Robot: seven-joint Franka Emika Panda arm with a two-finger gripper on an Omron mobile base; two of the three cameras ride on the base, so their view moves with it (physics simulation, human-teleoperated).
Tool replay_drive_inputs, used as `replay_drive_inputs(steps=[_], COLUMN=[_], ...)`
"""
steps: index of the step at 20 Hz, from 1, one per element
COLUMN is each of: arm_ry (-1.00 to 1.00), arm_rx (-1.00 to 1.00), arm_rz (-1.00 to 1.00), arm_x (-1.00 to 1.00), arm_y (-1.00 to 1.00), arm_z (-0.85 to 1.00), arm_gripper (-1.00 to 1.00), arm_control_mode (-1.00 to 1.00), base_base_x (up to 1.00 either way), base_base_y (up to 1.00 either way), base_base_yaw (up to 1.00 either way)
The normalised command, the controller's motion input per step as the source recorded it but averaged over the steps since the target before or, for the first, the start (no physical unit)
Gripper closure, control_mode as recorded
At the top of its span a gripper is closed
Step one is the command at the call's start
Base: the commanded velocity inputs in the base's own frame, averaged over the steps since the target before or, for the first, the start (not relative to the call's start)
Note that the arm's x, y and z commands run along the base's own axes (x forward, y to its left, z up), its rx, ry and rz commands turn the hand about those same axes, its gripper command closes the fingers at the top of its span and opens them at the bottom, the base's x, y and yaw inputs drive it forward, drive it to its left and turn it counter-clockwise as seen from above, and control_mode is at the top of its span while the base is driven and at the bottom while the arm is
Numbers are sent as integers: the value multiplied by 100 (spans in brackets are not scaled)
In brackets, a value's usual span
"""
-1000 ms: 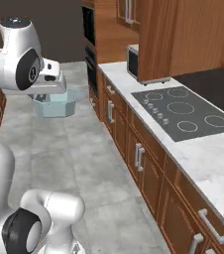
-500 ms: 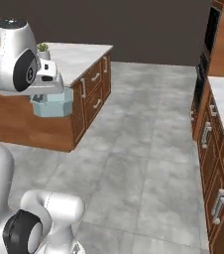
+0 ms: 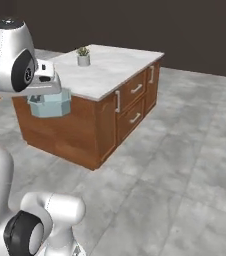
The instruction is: Retrieve the tupperware and aluminum foil from the cabinet and place them on the dining counter near the plate with squash and sweet potato to prepare for storing leftovers.
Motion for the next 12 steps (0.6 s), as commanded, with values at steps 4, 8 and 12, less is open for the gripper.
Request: replay_drive_inputs(steps=[4, 8, 12], arm_ry=[0, 0, 0], arm_rx=[0, 0, 0], arm_rz=[0, 0, 0], arm_x=[0, 0, 0], arm_y=[0, 0, 0], arm_z=[0, 0, 0], arm_gripper=[100, 100, 100], arm_control_mode=[100, 100, 100], base_base_x=[100, 100, 100], base_base_y=[2, 0, 0], base_base_yaw=[51, 58, 58])
